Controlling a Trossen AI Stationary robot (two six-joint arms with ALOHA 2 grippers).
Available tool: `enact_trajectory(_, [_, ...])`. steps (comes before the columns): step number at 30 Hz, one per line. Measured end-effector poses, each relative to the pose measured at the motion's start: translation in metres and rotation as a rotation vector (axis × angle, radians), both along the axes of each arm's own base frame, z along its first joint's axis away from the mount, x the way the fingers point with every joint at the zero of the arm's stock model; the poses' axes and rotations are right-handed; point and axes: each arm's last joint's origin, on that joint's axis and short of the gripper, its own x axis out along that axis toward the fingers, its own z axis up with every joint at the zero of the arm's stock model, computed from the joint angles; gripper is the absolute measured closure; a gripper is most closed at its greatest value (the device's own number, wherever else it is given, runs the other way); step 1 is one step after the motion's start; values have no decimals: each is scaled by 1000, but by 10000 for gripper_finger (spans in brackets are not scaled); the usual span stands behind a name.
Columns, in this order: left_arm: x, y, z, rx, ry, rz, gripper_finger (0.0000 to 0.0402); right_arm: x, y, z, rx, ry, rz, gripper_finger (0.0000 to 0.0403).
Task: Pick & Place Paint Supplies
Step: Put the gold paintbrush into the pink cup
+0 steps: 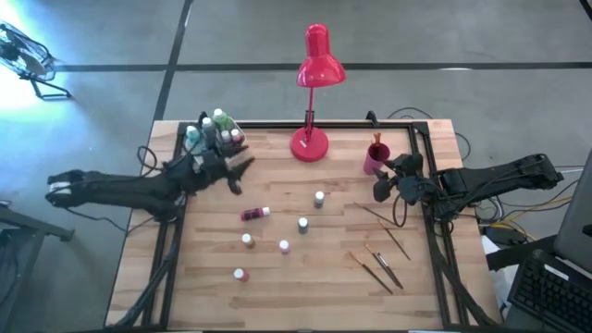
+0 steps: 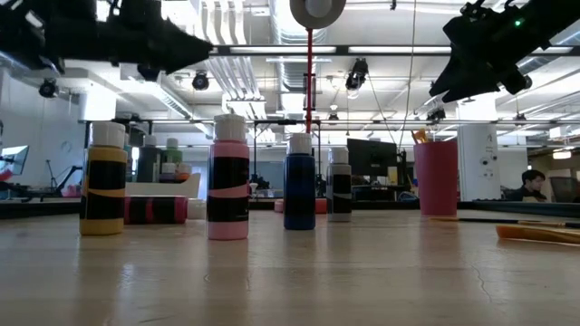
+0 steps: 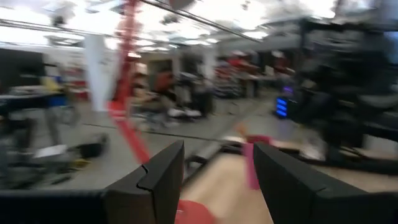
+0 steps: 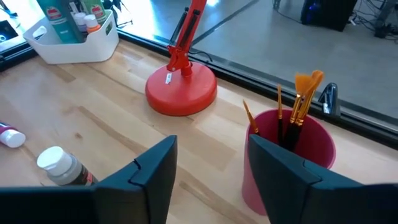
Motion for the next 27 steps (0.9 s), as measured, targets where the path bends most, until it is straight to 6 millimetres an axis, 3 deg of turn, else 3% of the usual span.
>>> enact_trajectory(7, [10, -37, 22, 0, 9, -204, 208, 1, 0, 1, 15, -17, 7, 228])
enact_trajectory(11, [10, -48, 29, -22, -21, -276, 209, 2, 1, 3, 34, -32, 28, 235])
enact_trajectory(21, [10, -52, 23, -107, 14, -346, 212, 6, 5, 5, 96, -18, 161, 257])
enact_trajectory(27, [9, -65, 15, -111, 100, -391, 225, 24, 10, 14, 73, -38, 312, 271])
